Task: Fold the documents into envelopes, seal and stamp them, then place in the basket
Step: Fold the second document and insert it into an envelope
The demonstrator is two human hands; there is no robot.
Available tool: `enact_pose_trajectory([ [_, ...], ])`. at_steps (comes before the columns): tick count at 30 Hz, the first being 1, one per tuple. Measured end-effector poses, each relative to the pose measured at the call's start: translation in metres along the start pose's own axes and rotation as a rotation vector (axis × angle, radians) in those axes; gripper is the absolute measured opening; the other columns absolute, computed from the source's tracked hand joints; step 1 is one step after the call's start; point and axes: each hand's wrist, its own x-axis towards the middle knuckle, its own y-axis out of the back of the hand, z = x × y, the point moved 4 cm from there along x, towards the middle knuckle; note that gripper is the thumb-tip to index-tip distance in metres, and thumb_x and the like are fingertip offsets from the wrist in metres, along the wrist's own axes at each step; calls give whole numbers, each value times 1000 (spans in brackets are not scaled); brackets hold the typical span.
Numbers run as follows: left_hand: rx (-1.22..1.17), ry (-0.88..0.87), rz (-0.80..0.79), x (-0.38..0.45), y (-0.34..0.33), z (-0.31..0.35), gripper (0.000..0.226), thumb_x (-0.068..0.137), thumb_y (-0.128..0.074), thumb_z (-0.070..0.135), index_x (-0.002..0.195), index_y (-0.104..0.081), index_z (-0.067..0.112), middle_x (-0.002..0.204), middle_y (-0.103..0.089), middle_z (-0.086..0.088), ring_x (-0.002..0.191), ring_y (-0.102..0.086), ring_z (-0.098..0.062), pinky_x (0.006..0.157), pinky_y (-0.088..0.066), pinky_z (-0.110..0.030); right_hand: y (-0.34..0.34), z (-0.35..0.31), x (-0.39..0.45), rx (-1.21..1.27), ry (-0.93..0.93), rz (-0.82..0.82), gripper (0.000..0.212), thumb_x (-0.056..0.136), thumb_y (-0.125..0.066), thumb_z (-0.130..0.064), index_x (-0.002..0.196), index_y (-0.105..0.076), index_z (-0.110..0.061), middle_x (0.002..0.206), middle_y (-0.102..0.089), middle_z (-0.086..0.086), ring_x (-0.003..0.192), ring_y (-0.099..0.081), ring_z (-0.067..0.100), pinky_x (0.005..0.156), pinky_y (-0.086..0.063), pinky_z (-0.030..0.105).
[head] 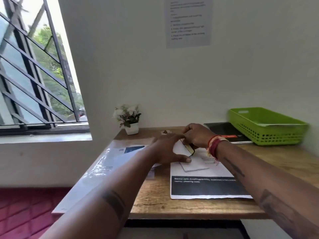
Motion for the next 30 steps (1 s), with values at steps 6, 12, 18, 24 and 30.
enact_pose_trajectory([
  [6, -178, 2, 23, 14, -33, 1, 103, 70, -67, 82, 154, -34, 33, 155, -44, 3, 143, -41, -19, 116, -32, -37, 3, 32, 20, -325, 45, 70, 20, 92, -57, -24, 101, -73, -16, 106, -70, 4, 95, -65, 21, 78, -46, 25],
  [12, -133, 32, 19, 14, -35, 2, 102, 73, -68, 78, 155, -34, 28, 159, -37, 0, 145, -34, -22, 120, -28, -41, 6, 45, 40, -467, 4, 70, 29, 97, -49, -19, 104, -73, -5, 111, -67, 11, 98, -64, 25, 74, -46, 27],
  [18, -148, 30, 43, 16, -34, 1, 101, 72, -71, 76, 155, -34, 30, 156, -42, 2, 142, -38, -21, 119, -30, -42, -1, 40, 42, -483, 86, 47, 16, 93, -53, -22, 96, -68, -16, 85, -51, -7, 102, -55, 22, 94, -46, 32],
  [24, -179, -49, 104, 13, -33, 4, 90, 74, -72, 71, 150, -39, 36, 152, -46, 6, 137, -44, -16, 116, -34, -43, -19, 59, 64, -671, 262, -72, 32, 86, -43, -27, 111, -64, -32, 113, -68, -9, 103, -65, 16, 91, -54, 35],
  [30, -85, -92, 56, 9, -31, 7, 79, 79, -64, 74, 147, -39, 44, 154, -42, 8, 140, -38, -16, 116, -30, -37, -11, 46, 47, -608, 298, -37, 16, 97, -55, -20, 106, -68, -23, 106, -70, -2, 94, -63, 17, 81, -47, 27],
])
